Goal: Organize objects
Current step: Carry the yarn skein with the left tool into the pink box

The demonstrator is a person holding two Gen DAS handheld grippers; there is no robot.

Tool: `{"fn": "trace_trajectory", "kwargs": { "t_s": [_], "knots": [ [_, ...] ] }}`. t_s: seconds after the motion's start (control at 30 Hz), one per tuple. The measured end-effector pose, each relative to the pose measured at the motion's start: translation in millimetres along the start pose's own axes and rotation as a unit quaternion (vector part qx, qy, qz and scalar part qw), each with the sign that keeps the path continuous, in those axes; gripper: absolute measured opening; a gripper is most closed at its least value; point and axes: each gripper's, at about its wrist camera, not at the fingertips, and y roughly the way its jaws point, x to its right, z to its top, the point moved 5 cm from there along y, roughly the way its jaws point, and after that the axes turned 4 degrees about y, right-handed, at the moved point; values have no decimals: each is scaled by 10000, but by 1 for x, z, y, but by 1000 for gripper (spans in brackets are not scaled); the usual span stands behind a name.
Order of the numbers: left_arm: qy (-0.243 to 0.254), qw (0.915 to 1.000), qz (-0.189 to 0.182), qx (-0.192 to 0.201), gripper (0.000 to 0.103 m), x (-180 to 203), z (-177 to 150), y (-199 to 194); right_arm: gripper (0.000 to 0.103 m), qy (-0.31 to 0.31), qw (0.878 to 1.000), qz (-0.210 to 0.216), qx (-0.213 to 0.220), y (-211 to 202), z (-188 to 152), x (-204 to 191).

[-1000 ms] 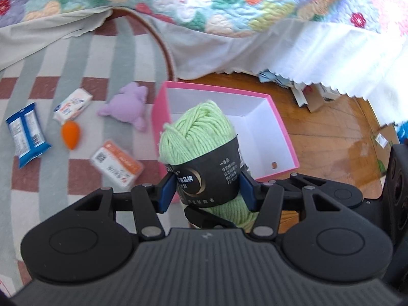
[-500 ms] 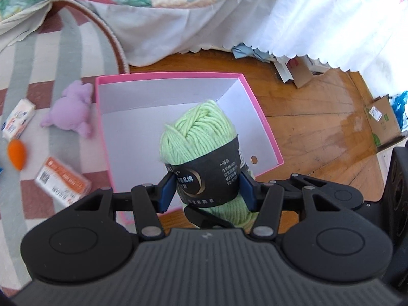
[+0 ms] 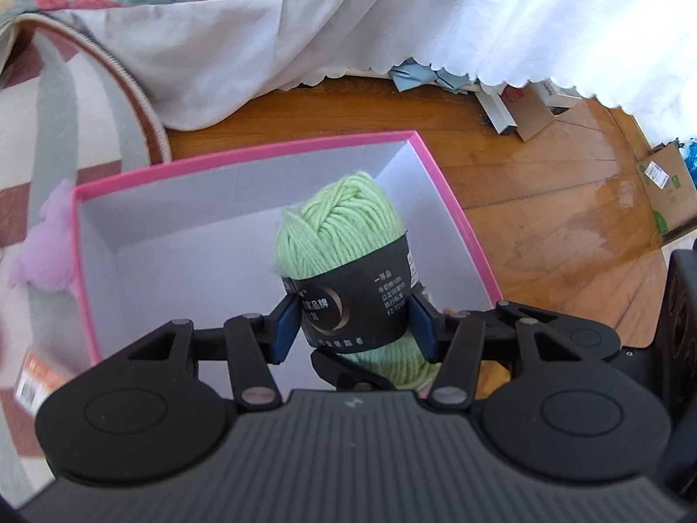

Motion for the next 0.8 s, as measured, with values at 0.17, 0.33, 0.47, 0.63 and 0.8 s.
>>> {"fn": "trace_trajectory", "kwargs": {
  "t_s": [0.17,0.33,0.47,0.63,0.8],
  "knots": [
    [-77,9999,-135,-59,52,-6,20,33,63,77,9996,-222,-138,24,19,19],
    [-204,9992,-329,-95,51,-15,23,53,63,-10,9988,-386,-302,39,23,27],
    [-302,9986,-416,-81,50,-22,21,66,63,-159,9977,-538,-391,51,21,26],
    [-532,9974,-476,-127,49,-29,18,88,63,-120,9966,-605,-549,67,19,37],
    [-541,9972,-484,-189,47,-30,15,99,63,-140,9960,-590,-655,75,15,40]
  ]
}}
